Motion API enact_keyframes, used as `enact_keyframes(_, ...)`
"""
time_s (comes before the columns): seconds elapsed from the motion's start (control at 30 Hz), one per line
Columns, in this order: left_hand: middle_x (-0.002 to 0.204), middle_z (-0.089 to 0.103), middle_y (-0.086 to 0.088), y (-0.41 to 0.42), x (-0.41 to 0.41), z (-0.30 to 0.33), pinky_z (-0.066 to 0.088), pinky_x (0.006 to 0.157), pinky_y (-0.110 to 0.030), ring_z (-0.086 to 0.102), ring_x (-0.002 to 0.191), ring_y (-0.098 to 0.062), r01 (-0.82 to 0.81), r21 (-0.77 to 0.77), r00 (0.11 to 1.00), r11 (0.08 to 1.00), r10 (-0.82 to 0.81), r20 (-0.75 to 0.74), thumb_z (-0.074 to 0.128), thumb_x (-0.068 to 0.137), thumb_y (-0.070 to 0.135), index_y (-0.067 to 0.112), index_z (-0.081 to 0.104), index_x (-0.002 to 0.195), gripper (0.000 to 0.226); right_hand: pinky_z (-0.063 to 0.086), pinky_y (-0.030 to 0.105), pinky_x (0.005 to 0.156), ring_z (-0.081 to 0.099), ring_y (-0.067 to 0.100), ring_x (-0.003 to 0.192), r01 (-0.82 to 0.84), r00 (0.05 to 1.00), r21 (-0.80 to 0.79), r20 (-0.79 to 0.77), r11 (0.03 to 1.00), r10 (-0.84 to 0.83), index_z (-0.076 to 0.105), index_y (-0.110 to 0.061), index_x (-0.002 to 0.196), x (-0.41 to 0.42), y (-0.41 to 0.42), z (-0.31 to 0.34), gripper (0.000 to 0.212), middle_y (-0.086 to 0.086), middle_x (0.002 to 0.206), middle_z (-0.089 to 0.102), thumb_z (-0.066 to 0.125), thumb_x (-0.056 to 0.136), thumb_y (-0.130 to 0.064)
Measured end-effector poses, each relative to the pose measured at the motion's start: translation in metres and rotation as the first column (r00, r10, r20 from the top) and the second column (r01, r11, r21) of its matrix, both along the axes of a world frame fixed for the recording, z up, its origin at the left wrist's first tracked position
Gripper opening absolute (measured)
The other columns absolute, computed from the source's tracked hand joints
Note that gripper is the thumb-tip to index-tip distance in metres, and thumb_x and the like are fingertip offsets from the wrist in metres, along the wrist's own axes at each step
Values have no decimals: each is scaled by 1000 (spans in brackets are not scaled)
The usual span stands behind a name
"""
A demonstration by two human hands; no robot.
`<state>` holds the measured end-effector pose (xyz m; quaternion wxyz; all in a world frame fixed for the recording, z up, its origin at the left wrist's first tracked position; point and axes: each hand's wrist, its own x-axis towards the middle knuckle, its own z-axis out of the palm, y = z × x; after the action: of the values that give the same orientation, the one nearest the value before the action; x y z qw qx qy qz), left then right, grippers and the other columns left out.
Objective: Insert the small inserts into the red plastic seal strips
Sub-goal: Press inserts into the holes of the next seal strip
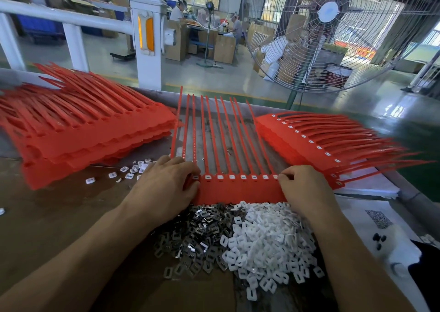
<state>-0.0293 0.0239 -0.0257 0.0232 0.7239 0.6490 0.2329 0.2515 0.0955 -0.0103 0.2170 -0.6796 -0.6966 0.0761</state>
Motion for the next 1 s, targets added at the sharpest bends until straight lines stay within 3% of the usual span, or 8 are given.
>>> enact_keyframes(0.17,121,60,15,0,0,0,40,105,-37,46,118,-13,4,-4,1000,1000,-4,-2,53,96,47,36,60,127,33,52,35,76,65,18,82,30,991,39,-132,999,-24,75,-19,89,-2,2,-5,17,-7,84,72,66,96,-32)
enact_keyframes(0.3,122,60,14,-1,1,1,39,106,-38,46,118,-14,0,-3,1000,1000,0,-6,54,96,47,36,60,127,33,43,23,61,63,2,71,47,915,55,-402,997,-21,74,-23,89,-5,4,-3,4,-13,78,69,71,91,-26)
enact_keyframes(0.37,122,60,13,-1,2,1,39,106,-38,47,118,-14,-3,0,1000,1000,3,-9,54,96,46,35,61,127,34,42,24,59,63,3,69,57,863,49,-504,997,-24,74,-22,89,-7,5,-3,2,-10,77,71,72,89,-23)
enact_keyframes(0.47,122,61,13,-1,2,2,39,105,-37,46,118,-14,-7,-3,1000,1000,7,-8,55,96,46,35,61,127,34,44,26,60,64,7,69,59,815,60,-580,996,-13,73,-22,86,-9,7,-4,2,-8,76,71,72,88,-21)
enact_keyframes(0.6,124,60,14,-2,2,2,38,106,-36,45,120,-14,-5,-8,1000,1000,5,-3,54,97,46,35,60,129,34,52,28,66,69,1,71,57,748,79,-664,995,10,75,-24,87,-7,11,-5,3,-14,74,73,75,89,-26)
enact_keyframes(0.7,124,59,13,-2,2,2,38,107,-37,45,121,-15,-8,-11,1000,1000,8,-8,54,96,47,35,59,129,35,59,33,57,75,12,72,-45,675,6,-737,999,35,79,-25,88,-10,8,-5,9,-15,77,76,74,90,-33)
enact_keyframes(0.83,122,59,14,-2,1,2,39,105,-35,45,117,-13,-1,-22,1000,1000,1,0,55,94,55,36,59,128,39,50,27,48,69,14,59,-170,640,-63,-766,983,62,82,-34,88,-10,3,-3,9,0,78,79,75,84,-39)
enact_keyframes(1.0,120,57,16,-3,2,2,39,105,-36,43,118,-11,14,-40,1000,999,-14,11,55,92,60,36,58,128,43,38,24,43,58,17,52,-233,593,-157,-805,960,12,82,-23,86,-4,1,1,16,7,71,74,77,88,-39)
